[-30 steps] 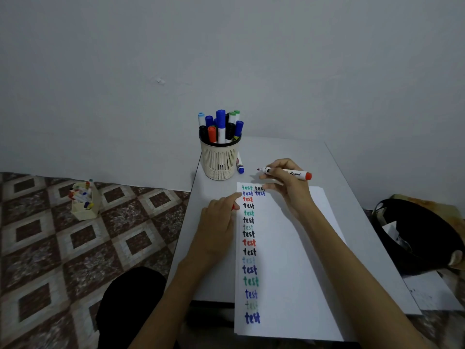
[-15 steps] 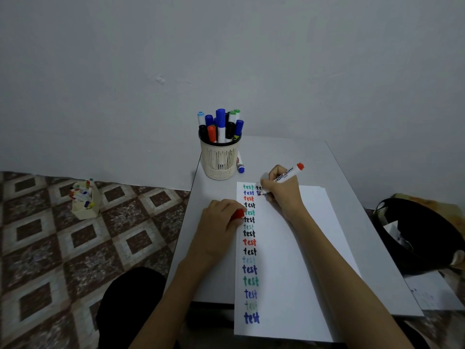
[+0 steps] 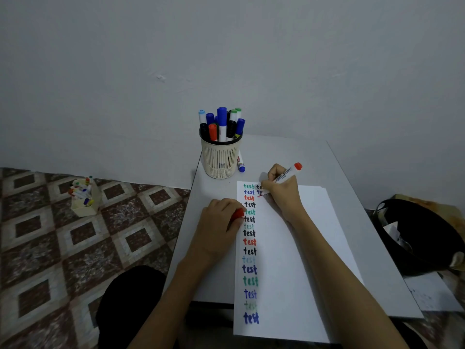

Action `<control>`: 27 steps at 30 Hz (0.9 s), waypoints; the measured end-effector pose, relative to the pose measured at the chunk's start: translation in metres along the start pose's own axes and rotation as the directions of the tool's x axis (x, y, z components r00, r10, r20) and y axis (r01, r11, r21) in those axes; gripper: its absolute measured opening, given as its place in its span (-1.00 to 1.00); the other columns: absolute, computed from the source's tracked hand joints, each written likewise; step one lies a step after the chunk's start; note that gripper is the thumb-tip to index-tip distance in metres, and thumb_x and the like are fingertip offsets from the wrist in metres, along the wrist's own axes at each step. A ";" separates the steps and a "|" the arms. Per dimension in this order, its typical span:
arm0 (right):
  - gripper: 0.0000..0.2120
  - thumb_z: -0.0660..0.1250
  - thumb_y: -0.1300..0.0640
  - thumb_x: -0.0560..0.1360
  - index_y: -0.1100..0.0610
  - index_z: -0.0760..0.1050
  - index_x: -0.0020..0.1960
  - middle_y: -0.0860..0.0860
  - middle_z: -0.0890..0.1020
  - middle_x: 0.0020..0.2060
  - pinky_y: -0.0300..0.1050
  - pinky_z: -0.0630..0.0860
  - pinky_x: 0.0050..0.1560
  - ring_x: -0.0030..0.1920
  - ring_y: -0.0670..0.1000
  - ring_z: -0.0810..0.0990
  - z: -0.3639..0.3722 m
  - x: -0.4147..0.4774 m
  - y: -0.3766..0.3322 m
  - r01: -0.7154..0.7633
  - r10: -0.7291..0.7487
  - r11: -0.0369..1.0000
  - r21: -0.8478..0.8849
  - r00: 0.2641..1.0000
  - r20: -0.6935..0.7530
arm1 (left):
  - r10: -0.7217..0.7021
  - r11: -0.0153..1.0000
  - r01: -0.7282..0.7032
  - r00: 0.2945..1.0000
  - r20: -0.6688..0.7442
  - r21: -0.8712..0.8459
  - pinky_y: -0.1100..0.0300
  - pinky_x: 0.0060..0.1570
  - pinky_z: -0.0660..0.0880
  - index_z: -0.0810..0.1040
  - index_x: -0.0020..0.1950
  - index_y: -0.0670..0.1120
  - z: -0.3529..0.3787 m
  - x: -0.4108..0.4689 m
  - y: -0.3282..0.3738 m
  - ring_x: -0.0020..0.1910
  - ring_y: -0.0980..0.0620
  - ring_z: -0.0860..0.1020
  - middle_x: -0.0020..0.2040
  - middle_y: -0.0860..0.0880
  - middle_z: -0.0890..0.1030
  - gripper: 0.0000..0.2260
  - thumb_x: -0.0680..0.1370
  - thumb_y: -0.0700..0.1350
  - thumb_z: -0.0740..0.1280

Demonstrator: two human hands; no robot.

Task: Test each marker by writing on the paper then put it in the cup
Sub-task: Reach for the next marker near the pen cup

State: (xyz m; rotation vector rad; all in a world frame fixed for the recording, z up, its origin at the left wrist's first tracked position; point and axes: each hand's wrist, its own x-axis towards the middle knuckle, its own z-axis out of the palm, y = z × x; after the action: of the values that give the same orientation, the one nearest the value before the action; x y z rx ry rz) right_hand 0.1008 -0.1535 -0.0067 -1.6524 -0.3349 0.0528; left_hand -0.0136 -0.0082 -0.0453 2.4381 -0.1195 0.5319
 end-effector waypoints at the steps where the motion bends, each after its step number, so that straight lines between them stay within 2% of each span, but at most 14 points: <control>1: -0.72 0.29 0.47 0.45 0.19 0.28 -0.27 0.07 0.54 -0.36 -0.28 0.53 -0.38 -0.30 0.01 0.69 -0.001 0.000 0.000 0.004 -0.004 1.000 0.011 1.000 0.009 | 0.003 1.000 -0.003 1.000 -0.001 0.005 0.10 0.06 0.40 0.52 0.10 -0.06 0.000 0.000 0.000 0.04 0.02 0.44 0.10 0.01 0.56 -0.76 0.50 0.00 0.22; 6: -0.74 0.33 0.41 0.46 0.19 0.30 -0.26 0.08 0.60 -0.30 -0.24 0.56 -0.33 -0.19 0.10 0.71 0.001 -0.001 0.002 0.006 -0.003 0.998 -0.060 0.999 0.044 | 0.005 1.000 -0.005 1.000 -0.010 0.006 0.06 0.04 0.43 0.52 0.09 -0.06 0.001 0.000 -0.002 0.03 0.01 0.45 0.08 0.01 0.56 -0.78 0.50 -0.02 0.24; 10: -0.70 0.32 0.46 0.45 0.19 0.28 -0.30 0.08 0.57 -0.36 -0.27 0.55 -0.36 -0.26 0.02 0.70 -0.001 0.000 0.001 -0.005 0.007 0.999 -0.046 0.998 0.058 | 0.008 1.000 -0.008 1.000 -0.012 0.009 0.06 0.04 0.43 0.53 0.09 -0.06 0.002 0.000 -0.001 0.02 0.00 0.45 0.08 0.00 0.56 -0.77 0.50 -0.02 0.23; 14: -0.68 0.28 0.50 0.44 0.18 0.26 -0.30 -0.03 0.52 -0.46 -0.28 0.53 -0.39 -0.35 -0.07 0.67 -0.003 0.000 0.002 0.000 0.000 1.000 0.002 1.000 0.011 | 0.011 1.000 -0.011 1.000 -0.016 0.008 0.05 0.02 0.43 0.53 0.08 -0.07 0.001 0.000 -0.002 0.01 0.00 0.46 0.08 0.00 0.57 -0.78 0.49 -0.03 0.24; 18: -0.70 0.30 0.47 0.45 0.20 0.27 -0.29 0.09 0.51 -0.38 -0.19 0.58 -0.31 -0.28 0.02 0.68 -0.001 0.001 0.005 0.042 -0.042 0.998 -0.048 0.999 0.008 | 0.015 1.000 -0.015 1.000 -0.022 0.012 0.05 0.01 0.43 0.53 0.07 -0.07 0.001 0.001 -0.001 0.00 -0.01 0.45 0.06 0.00 0.57 -0.79 0.49 -0.04 0.25; 24: -0.71 0.33 0.43 0.46 0.20 0.28 -0.29 0.09 0.56 -0.34 -0.20 0.58 -0.29 -0.21 0.08 0.70 -0.002 0.001 0.006 0.016 -0.014 0.999 -0.050 0.999 0.029 | 0.008 1.000 -0.008 1.000 -0.018 0.018 0.07 0.01 0.43 0.53 0.08 -0.07 0.002 0.000 -0.001 0.01 0.00 0.45 0.06 0.00 0.56 -0.79 0.49 -0.04 0.26; 27: -0.70 0.31 0.46 0.45 0.20 0.27 -0.30 0.11 0.52 -0.36 -0.19 0.59 -0.30 -0.25 0.07 0.68 -0.002 0.001 0.005 -0.002 0.002 0.999 -0.040 1.000 -0.005 | 0.011 1.000 -0.011 1.000 -0.017 0.017 0.09 0.01 0.41 0.53 0.09 -0.07 0.001 0.000 0.000 0.01 0.00 0.45 0.07 -0.01 0.56 -0.80 0.50 -0.06 0.28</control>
State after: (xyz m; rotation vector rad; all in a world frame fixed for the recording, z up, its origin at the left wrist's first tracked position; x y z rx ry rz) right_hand 0.1031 -0.1556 -0.0108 -1.6919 -0.3327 0.0439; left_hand -0.0134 -0.0085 -0.0464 2.4501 -0.1214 0.5602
